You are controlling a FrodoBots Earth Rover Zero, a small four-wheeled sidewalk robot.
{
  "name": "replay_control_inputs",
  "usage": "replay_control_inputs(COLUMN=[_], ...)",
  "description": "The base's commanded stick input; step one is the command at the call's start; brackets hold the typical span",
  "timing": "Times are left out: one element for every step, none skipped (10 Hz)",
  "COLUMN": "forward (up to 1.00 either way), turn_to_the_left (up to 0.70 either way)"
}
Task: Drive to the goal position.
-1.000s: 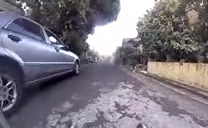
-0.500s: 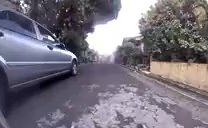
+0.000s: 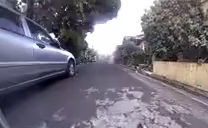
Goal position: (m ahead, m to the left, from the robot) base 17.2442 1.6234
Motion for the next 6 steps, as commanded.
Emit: replay_control_inputs(forward=[0.7,0.7,0.7,0.7,0.7,0.7], turn_to_the_left=[0.0,0.0,0.0,0.0,0.0,0.0])
